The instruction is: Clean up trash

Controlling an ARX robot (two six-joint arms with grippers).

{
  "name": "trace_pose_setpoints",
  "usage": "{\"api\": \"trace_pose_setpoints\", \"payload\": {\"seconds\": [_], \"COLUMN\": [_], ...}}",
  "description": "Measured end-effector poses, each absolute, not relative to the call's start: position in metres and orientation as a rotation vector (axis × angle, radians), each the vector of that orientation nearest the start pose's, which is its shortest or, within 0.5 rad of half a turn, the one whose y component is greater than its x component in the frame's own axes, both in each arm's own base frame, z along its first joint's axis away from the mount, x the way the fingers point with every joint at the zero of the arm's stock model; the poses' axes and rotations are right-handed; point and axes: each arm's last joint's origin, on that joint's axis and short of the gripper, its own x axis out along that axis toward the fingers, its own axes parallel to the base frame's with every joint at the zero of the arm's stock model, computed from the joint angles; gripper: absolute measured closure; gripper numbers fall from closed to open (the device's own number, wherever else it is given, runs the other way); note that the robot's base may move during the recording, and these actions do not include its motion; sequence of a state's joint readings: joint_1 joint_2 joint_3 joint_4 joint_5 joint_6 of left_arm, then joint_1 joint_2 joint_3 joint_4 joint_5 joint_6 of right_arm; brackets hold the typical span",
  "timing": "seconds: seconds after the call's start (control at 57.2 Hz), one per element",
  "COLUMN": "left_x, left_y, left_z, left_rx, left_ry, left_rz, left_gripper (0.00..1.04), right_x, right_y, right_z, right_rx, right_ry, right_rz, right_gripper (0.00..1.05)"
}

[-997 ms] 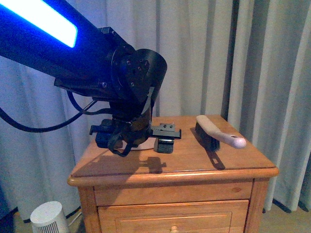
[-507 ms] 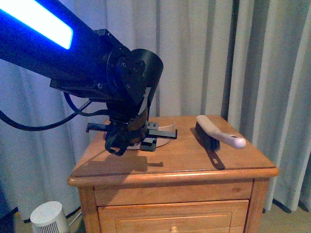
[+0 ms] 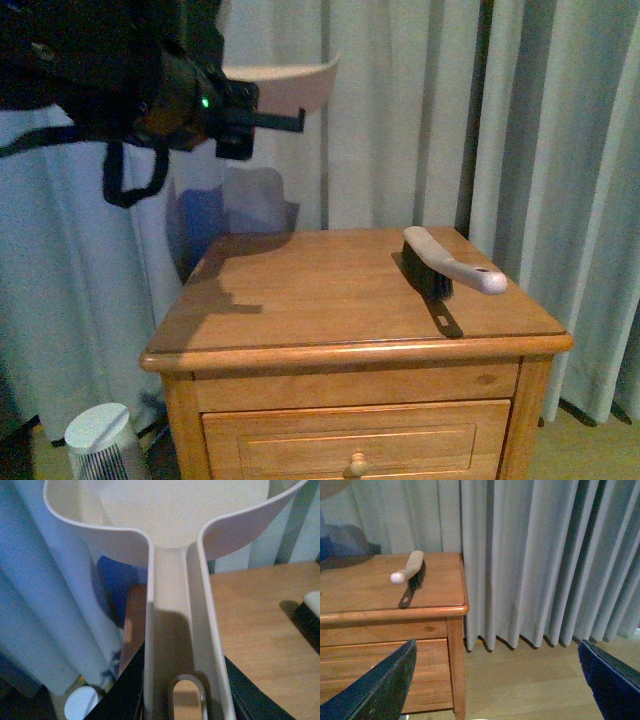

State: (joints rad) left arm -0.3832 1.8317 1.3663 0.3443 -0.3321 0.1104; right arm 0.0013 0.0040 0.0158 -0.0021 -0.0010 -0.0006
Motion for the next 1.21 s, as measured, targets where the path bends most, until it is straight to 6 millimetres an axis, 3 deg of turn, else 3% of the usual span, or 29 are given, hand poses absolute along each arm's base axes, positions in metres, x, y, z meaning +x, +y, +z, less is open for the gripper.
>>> {"api": "trace_pose_setpoints", "payload": {"seconds": [0.105,0.227,0.402,0.647,0.805,1.085,1.207], "left_x": [0.366,0.329,0.278,0.232,0.22,0.216,0.216], "left_y": [-0.139,-0.126,-0.108,-0.094,-0.085,-0.076,-0.076], "left_z": [0.306,0.311,0.293,0.263,0.252,0.242,0.242], "left_rx": [0.175,0.178,0.186,0.192,0.166,0.096,0.087], "left_ry": [-0.039,-0.138,-0.181,-0.155,-0.13,-0.071,-0.072], "left_rz": [-0.078,-0.091,-0.11,-0.148,-0.145,-0.132,-0.136], "left_gripper": [0.78,0.78,0.78,0.78,0.78,0.78,0.78], "right_x": [0.097,0.097,0.097,0.097,0.097,0.097,0.102], "right_y": [0.0,0.0,0.0,0.0,0.0,0.0,0.0], "right_z": [0.168,0.168,0.168,0.168,0.168,0.168,0.179], "right_rx": [-0.001,-0.001,-0.001,-0.001,-0.001,-0.001,-0.086], "right_ry": [-0.01,-0.01,-0.01,-0.01,-0.01,-0.01,-0.082], "right_rz": [0.002,0.002,0.002,0.002,0.002,0.002,-0.274], "right_gripper": [0.07,0.07,0.07,0.07,0.07,0.07,0.07]}}
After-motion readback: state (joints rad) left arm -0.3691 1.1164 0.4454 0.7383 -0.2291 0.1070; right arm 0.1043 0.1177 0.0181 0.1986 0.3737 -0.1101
